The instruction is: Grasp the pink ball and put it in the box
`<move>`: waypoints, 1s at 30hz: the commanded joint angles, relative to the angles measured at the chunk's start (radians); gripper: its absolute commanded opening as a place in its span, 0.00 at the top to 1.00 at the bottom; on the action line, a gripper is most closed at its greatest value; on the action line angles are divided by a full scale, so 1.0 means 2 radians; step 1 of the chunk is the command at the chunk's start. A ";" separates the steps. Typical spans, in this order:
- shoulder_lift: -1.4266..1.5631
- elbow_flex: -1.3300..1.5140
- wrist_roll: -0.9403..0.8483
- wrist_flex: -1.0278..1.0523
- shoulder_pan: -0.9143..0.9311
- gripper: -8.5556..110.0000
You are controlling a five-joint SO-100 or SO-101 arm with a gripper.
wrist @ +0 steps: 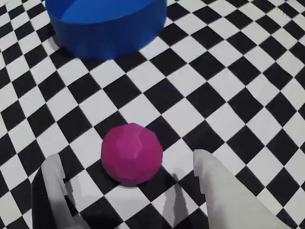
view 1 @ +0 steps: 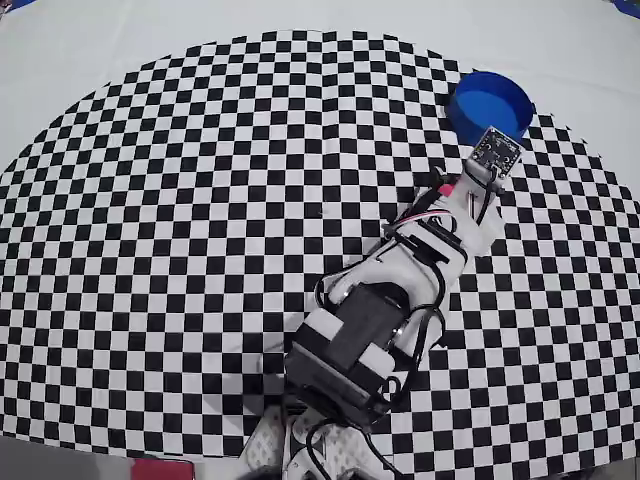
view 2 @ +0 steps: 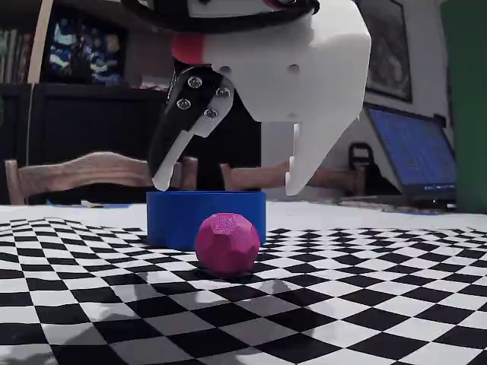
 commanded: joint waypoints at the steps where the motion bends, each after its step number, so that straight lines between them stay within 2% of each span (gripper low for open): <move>1: -0.002 -0.025 0.004 -0.005 0.005 0.66; 30: -0.069 -0.084 0.004 -0.005 0.005 0.66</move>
